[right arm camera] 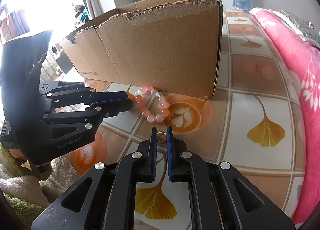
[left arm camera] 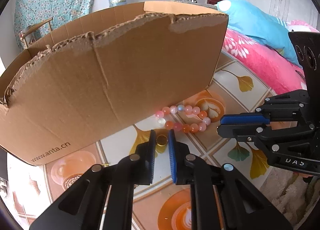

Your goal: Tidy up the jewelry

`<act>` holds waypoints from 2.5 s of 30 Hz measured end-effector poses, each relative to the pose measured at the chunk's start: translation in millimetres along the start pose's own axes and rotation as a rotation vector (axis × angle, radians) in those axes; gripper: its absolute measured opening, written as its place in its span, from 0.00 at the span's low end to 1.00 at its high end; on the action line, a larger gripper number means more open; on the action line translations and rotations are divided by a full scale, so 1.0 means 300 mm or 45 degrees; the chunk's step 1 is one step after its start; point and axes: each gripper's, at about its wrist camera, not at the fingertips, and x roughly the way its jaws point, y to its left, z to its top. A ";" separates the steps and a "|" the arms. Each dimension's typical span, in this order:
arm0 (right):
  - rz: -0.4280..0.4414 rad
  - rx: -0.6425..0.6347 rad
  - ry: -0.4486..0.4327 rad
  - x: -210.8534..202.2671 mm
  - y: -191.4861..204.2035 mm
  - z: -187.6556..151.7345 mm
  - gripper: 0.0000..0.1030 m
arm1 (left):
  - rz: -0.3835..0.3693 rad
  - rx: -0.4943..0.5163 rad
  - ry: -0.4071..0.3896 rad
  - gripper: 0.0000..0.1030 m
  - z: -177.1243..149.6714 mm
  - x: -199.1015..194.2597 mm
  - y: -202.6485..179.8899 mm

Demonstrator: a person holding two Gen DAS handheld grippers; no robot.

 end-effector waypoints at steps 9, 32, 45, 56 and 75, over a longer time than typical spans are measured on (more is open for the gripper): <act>0.008 0.013 0.004 -0.001 0.001 0.004 0.03 | -0.016 -0.014 -0.013 0.11 -0.010 -0.010 0.007; -0.055 -0.079 0.013 0.006 0.055 -0.001 0.28 | 0.001 -0.048 -0.019 0.11 -0.031 -0.057 0.018; -0.164 -0.199 0.047 0.023 0.096 -0.004 0.09 | 0.000 -0.065 -0.018 0.11 -0.033 -0.053 0.023; -0.121 -0.130 0.040 0.006 0.060 0.006 0.00 | 0.008 -0.061 -0.024 0.11 -0.032 -0.058 0.024; -0.101 -0.162 0.149 0.006 0.074 0.017 0.20 | -0.001 -0.077 -0.042 0.11 -0.042 -0.075 0.038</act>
